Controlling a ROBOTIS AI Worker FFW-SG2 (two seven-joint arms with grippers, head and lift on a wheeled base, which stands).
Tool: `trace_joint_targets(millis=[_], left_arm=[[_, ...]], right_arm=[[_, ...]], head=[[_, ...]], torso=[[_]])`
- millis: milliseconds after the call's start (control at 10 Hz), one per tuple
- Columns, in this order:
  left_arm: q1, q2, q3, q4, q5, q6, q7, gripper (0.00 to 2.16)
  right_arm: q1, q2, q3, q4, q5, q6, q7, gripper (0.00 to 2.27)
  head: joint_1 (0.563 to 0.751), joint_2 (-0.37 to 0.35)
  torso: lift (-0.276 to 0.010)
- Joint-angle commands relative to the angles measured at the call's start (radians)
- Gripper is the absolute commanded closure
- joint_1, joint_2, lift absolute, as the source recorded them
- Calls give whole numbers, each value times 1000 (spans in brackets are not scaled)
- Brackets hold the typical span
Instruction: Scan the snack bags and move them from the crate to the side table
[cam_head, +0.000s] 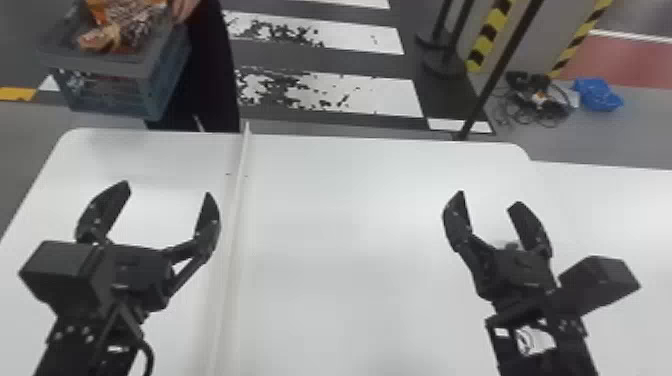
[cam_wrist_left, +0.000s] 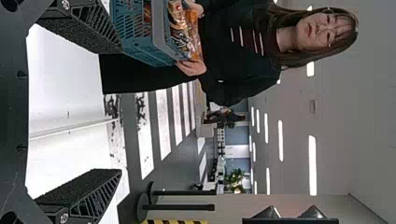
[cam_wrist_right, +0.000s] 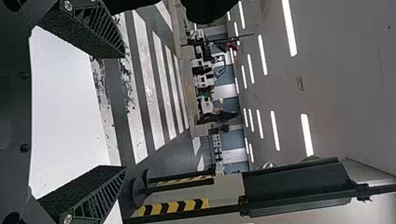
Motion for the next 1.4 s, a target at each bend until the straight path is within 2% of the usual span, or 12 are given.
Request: trace_joint_targets(millis=[0,300,1000,1300], left_arm=[[1,-1,-1,0,0,0,0,80],[4,-1,-5,-5,-5,-3,17,87],[7,-5,-1,-8,-3,0,8,87],[7,1,37,-11,5,0,-3,90]], right_arm=[[1,0,-1,-2,0,0,0,73],[4,0,-1,-5,0,0,0,73],[3,1,-1,1,0,0,0,73],[3,1,-1,7,2,0,-3,73]], head=[[695,-144],[695,-143],[695,-145],[695,-143]], torso=[[-87],[-87],[-87],[-87]])
